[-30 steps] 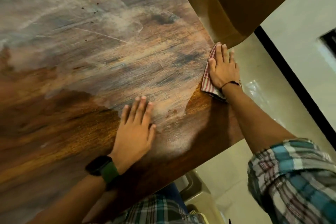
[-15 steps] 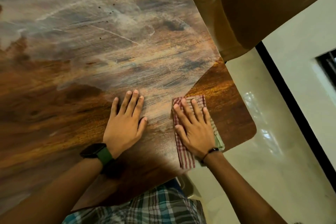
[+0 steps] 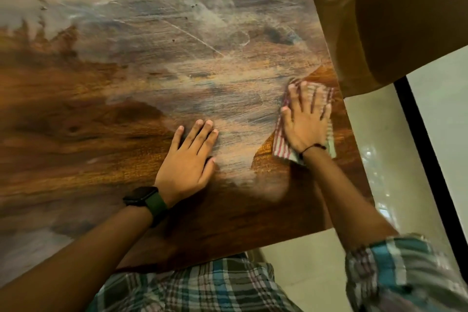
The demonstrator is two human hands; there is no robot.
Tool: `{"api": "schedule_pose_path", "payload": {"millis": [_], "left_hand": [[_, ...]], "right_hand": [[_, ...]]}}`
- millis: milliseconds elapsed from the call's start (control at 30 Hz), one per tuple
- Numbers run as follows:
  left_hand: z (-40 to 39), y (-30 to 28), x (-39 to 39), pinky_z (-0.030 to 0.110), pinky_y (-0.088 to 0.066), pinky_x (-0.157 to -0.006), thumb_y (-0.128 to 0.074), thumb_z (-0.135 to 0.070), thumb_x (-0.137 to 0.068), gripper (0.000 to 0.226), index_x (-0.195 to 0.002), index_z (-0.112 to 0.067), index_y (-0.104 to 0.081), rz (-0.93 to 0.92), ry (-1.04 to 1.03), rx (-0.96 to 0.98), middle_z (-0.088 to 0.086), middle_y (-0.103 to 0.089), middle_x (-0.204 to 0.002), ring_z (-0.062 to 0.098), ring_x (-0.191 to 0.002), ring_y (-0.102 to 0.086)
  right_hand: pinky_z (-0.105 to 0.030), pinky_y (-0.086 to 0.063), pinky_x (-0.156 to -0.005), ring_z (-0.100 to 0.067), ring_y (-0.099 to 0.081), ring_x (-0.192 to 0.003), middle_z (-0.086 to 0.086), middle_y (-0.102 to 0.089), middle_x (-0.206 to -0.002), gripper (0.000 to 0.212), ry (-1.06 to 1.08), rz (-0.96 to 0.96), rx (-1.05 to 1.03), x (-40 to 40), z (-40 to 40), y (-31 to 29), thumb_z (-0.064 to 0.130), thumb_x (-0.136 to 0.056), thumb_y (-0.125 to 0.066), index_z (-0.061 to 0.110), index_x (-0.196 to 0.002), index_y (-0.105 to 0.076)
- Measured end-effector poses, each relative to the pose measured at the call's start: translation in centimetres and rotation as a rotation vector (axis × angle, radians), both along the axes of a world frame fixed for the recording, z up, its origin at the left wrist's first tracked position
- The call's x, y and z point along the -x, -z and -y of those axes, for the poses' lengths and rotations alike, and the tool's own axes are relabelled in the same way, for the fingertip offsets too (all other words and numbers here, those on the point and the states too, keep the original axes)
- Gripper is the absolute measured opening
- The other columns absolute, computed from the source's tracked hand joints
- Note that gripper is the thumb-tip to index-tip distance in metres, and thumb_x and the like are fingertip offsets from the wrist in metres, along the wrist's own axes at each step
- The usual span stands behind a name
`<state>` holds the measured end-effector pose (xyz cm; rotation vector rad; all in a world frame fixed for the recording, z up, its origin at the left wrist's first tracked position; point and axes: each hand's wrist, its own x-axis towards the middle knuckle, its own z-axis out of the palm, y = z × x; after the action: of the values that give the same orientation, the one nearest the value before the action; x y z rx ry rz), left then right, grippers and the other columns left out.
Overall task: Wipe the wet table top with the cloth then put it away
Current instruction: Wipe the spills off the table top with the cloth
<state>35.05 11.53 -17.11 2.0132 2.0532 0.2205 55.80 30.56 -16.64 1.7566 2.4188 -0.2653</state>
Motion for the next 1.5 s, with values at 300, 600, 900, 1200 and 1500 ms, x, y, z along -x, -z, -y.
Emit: {"api": "schedule_pose_path", "payload": {"millis": [300, 600, 900, 1200, 1500], "left_hand": [[0.5, -1.4, 1.5, 0.029, -0.011, -0.115, -0.028, -0.041, -0.09, 0.06, -0.144, -0.016, -0.022, 0.505, -0.145, -0.086, -0.006, -0.004, -0.153, 0.008, -0.142, -0.005], [4.3, -0.8, 3.9, 0.042, 0.001, -0.115, -0.02, -0.044, -0.089, 0.065, -0.142, -0.008, -0.027, 0.176, -0.384, -0.043, 0.012, -0.013, -0.155, 0.023, -0.143, -0.006], [4.5, -0.8, 4.3, 0.035, 0.0, -0.117, -0.03, -0.04, -0.09, 0.064, -0.141, -0.003, -0.026, 0.591, -0.498, -0.256, 0.011, -0.025, -0.15, 0.02, -0.141, -0.015], [5.1, -1.2, 5.4, 0.03, -0.013, -0.116, -0.033, -0.039, -0.089, 0.062, -0.142, -0.009, -0.026, 0.763, -0.542, -0.253, -0.004, -0.019, -0.148, 0.014, -0.141, -0.014], [9.8, -0.9, 7.5, 0.031, -0.01, -0.117, -0.028, -0.04, -0.091, 0.059, -0.142, -0.009, -0.027, 0.666, -0.465, -0.179, -0.006, -0.017, -0.149, 0.007, -0.141, -0.009]], "right_hand": [[-0.056, -0.014, -0.108, -0.031, -0.016, -0.143, 0.001, -0.021, -0.156, 0.056, -0.516, -0.111, 0.035, 5.1, 21.2, 0.2, 0.048, -0.095, -0.029, 0.028, -0.147, -0.027], [-0.054, 0.003, -0.115, -0.027, 0.007, -0.146, 0.003, 0.005, -0.159, 0.061, -0.028, 0.006, -0.008, 1.3, 0.9, -0.3, 0.049, -0.093, -0.011, 0.033, -0.15, 0.0], [-0.054, 0.012, -0.112, -0.035, 0.016, -0.143, -0.001, 0.024, -0.152, 0.063, -0.23, 0.005, -0.003, 13.8, 12.1, -0.1, 0.047, -0.097, -0.013, 0.022, -0.15, 0.011], [-0.052, 0.0, -0.115, -0.027, 0.005, -0.146, 0.002, -0.001, -0.159, 0.061, -0.562, -0.026, 0.043, 14.8, 15.5, -0.2, 0.046, -0.094, -0.015, 0.027, -0.151, -0.006], [-0.052, -0.005, -0.116, -0.032, 0.0, -0.145, -0.006, -0.006, -0.159, 0.07, 0.127, 0.066, -0.039, 1.2, 6.0, -0.7, 0.05, -0.089, -0.01, 0.022, -0.152, -0.009]]}}
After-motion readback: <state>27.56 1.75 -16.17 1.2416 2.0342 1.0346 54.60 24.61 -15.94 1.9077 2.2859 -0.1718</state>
